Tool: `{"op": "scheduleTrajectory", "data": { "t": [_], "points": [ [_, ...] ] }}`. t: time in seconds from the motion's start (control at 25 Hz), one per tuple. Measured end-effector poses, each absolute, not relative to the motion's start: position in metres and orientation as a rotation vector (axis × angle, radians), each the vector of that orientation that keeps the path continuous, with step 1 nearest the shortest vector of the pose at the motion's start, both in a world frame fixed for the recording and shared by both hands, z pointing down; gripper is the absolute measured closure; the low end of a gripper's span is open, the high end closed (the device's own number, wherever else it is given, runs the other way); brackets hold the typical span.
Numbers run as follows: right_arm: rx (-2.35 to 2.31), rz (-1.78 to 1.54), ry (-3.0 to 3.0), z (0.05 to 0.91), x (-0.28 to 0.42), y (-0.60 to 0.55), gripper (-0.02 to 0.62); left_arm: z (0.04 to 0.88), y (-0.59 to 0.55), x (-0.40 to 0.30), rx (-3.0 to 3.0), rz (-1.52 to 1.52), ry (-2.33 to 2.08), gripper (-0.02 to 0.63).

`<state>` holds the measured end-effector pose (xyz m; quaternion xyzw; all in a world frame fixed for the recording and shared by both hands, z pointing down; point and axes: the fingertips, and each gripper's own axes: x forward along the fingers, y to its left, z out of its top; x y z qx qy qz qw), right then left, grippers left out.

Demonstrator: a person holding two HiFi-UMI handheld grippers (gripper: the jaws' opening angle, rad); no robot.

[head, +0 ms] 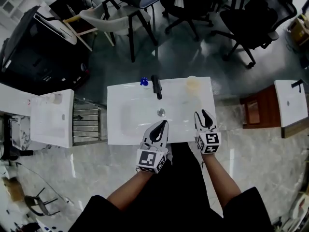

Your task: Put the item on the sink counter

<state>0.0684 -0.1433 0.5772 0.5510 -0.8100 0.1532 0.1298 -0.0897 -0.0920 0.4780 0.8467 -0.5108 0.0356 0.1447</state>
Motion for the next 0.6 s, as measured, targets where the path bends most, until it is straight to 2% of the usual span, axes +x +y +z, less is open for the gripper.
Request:
{"op": "scheduleTrajectory", "data": {
  "t": [0.32, 0.6],
  "points": [
    [1.624, 0.452, -2.420, 0.526, 0.055, -0.019, 0.451, 0.455, 0.015, -0.094, 2.452, 0.041, -1.471, 0.592],
    [1.570, 0.507, -2.480, 0.509, 0.090, 0.097, 0.457, 0.456, 0.116, -0.049, 2.380, 0.050, -1.569, 0.592]
  ]
}}
